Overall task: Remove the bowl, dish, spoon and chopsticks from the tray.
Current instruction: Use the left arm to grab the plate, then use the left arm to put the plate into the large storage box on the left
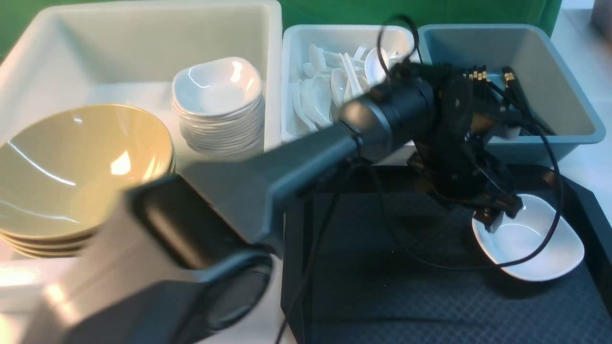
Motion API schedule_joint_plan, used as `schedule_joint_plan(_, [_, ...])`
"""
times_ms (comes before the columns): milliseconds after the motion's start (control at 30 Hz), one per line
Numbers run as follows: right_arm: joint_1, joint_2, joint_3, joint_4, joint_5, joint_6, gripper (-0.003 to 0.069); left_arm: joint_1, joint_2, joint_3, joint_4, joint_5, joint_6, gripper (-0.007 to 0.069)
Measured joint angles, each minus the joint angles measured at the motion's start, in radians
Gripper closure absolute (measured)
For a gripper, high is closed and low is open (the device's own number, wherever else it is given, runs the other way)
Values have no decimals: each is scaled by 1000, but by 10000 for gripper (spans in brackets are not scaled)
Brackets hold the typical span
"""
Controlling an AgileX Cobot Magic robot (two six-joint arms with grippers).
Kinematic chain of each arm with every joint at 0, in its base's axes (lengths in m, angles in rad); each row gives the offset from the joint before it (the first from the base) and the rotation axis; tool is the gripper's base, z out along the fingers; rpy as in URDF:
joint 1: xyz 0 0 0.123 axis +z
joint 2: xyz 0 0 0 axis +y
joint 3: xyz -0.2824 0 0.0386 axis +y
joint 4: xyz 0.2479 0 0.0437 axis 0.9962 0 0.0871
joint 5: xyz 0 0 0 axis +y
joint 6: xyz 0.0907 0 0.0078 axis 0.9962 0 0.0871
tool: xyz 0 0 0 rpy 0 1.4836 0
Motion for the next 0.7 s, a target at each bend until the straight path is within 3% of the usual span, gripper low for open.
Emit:
schedule_joint_plan(167, [0, -1, 3, -1, 0, -14, 571, 1, 76, -105, -19, 14, -28, 165])
schedule_joint_plan(300, [0, -1, 3, -1, 0, -23, 567, 1, 93, -113, -25, 13, -21, 335])
schedule_joint_plan(367, [0, -1, 4, -1, 0, -24, 565, 1, 92, -118, -49, 20, 6, 520])
schedule_joint_plan(433, [0, -1, 4, -2, 0, -24, 564, 1, 87, -133, -72, 39, 29, 579])
schedule_joint_plan(567, [0, 0, 4, -2, -6, -24, 563, 1, 47, -186, -20, 138, 49, 616])
schedule_joint_plan(700, [0, 47, -12, 45, -39, -69, 563, 17, -84, -237, 134, 183, 48, 622])
